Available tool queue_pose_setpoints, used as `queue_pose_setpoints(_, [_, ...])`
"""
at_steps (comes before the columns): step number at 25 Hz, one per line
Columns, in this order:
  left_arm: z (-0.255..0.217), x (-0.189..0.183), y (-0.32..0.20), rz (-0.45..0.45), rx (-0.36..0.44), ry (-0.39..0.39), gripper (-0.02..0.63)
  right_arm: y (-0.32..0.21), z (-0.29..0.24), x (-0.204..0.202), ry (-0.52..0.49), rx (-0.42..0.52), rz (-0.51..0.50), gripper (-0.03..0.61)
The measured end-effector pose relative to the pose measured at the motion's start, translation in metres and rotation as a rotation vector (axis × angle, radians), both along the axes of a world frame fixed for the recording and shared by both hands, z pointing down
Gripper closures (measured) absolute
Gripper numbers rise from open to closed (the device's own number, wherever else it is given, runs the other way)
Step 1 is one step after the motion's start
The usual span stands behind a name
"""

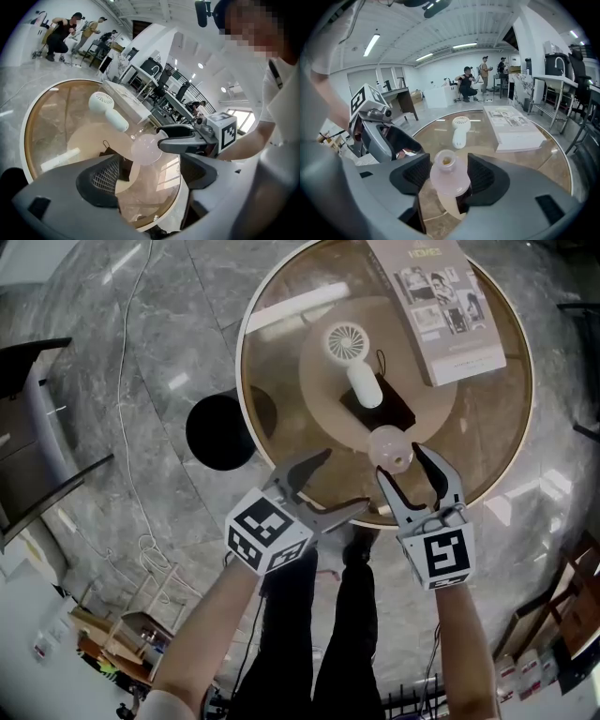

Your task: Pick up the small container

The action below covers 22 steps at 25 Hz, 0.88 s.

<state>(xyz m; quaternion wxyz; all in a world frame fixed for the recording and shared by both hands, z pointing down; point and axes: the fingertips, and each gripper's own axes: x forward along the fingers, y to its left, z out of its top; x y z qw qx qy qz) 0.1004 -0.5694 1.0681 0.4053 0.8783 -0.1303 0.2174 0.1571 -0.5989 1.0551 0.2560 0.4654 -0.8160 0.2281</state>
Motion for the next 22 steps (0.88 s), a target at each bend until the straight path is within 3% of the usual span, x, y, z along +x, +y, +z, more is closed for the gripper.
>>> queue_pose_setpoints(11, [0.010, 0.000, -0.010, -0.128, -0.150, 0.092, 0.207, 0.000, 0.002, -0.003, 0.035, 0.078, -0.025, 0.376])
queue_pose_setpoints(14, [0.012, 0.002, -0.010, -0.152, -0.190, 0.118, 0.216, 0.001, -0.001, -0.004, 0.054, 0.105, -0.048, 0.423])
queue_pose_setpoints(22, [0.011, 0.007, -0.010, -0.235, -0.322, 0.224, 0.226, 0.001, -0.003, -0.001, 0.000, 0.077, -0.023, 0.430])
